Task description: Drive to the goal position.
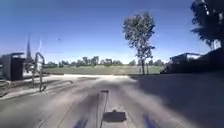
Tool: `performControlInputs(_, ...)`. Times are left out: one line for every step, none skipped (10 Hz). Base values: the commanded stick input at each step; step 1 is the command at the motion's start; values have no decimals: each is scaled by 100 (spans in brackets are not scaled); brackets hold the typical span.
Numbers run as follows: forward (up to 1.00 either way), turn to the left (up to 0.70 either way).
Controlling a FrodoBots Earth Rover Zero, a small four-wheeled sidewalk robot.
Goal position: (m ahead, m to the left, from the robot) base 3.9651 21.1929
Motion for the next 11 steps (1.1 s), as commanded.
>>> performControlInputs(70,35)
performControlInputs(70,35)
performControlInputs(70,35)
performControlInputs(70,35)
performControlInputs(70,35)
performControlInputs(70,35)
performControlInputs(70,35)
performControlInputs(70,35)
performControlInputs(70,35)
performControlInputs(70,35)
performControlInputs(70,35)
